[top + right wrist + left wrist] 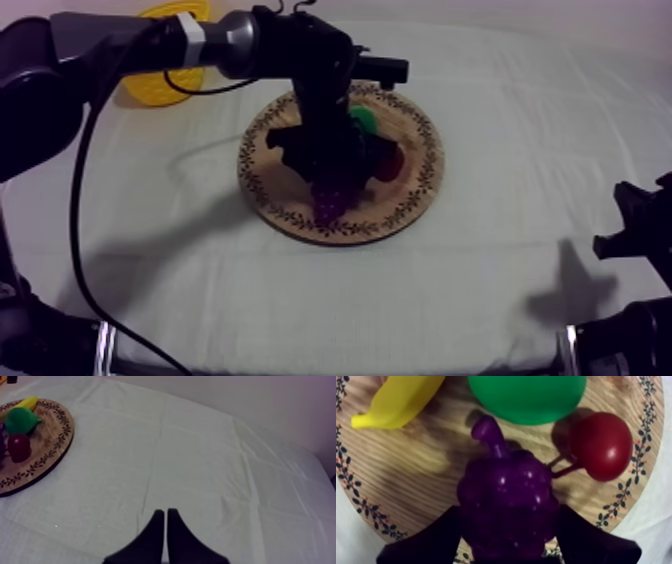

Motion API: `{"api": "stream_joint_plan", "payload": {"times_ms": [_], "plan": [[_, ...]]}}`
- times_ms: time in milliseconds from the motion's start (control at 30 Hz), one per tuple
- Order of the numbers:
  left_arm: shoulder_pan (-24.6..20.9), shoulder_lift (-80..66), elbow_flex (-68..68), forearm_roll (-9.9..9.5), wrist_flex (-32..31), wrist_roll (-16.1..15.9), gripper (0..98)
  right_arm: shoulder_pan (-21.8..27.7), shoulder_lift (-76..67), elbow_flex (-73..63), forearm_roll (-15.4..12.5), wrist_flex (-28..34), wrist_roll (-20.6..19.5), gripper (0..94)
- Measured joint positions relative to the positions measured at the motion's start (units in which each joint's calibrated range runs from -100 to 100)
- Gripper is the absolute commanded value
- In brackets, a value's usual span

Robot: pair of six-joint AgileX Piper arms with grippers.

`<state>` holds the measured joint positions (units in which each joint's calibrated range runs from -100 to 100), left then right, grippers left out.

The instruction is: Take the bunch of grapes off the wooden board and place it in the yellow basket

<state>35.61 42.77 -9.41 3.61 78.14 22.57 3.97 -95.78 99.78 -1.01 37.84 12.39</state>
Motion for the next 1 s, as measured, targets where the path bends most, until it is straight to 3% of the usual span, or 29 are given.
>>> {"api": "stream_joint_plan", "payload": {"times_ms": [433, 767, 1000], "plan": [[-0.97, 2.93, -2.79, 1.17, 2.47, -1.22, 65.7, 0.0, 0.0, 0.0, 0.0, 0.0, 0.0, 0.3], [-0.71, 3.06, -2.8, 0.74, 2.73, -0.31, 45.2, 0.0, 0.0, 0.0, 0.0, 0.0, 0.0, 0.3], [0.15, 2.64, -2.8, -0.26, 2.79, 0.35, 39.4, 0.0, 0.0, 0.0, 0.0, 0.0, 0.0, 0.3]]}}
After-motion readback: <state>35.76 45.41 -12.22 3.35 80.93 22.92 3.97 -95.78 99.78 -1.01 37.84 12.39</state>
